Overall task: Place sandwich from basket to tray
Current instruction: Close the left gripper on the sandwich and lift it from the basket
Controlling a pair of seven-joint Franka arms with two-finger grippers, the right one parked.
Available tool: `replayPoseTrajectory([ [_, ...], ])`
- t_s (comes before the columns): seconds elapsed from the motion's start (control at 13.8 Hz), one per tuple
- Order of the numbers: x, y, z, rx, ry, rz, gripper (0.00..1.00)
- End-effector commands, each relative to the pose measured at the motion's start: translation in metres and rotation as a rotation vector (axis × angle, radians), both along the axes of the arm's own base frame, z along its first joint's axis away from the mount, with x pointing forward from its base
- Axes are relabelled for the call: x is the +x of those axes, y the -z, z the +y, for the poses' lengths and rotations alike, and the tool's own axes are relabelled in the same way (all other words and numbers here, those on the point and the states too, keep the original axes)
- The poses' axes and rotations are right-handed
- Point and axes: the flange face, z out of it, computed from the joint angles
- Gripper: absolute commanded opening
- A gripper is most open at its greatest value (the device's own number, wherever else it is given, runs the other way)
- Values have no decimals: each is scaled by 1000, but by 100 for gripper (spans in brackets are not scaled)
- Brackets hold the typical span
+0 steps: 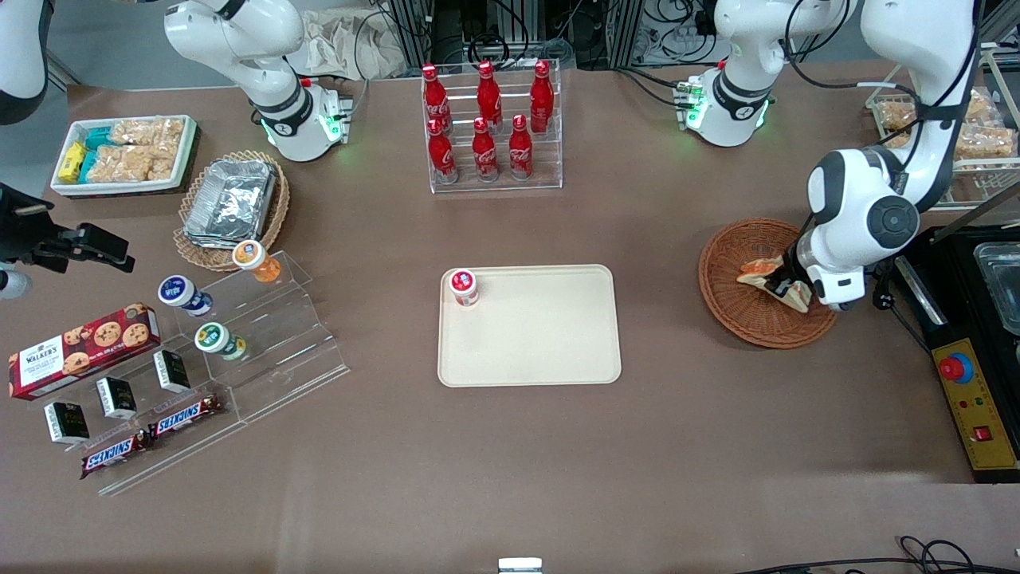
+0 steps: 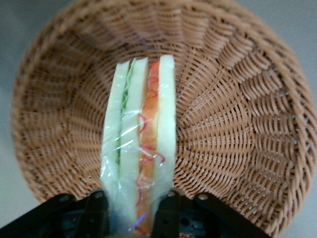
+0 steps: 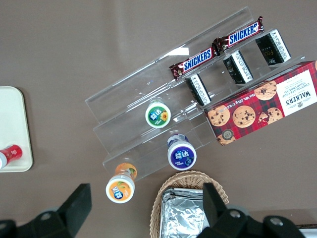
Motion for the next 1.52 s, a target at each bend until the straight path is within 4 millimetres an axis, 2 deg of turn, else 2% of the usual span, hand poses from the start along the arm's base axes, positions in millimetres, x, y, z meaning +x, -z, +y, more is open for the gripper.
replayPoseTrajectory([
  [0.0, 14, -58, -1, 26, 58, 31, 16],
  [0.22, 40, -117, -6, 15, 131, 67, 17],
  [0.36, 54, -156, -18, 3, 206, 49, 17],
  [0.58, 64, -192, -38, -20, 341, 16, 17],
  [0.72, 66, -212, -60, -42, 461, 1, 17],
  [0.8, 67, -217, -76, -52, 510, -6, 17],
  [0.94, 64, -219, -121, -60, 596, -17, 17],
  [1.09, 60, -210, -166, -79, 672, -5, 17],
  [1.3, 53, -185, -221, -133, 767, 6, 17],
  [1.45, 49, -159, -261, -166, 834, -1, 17],
])
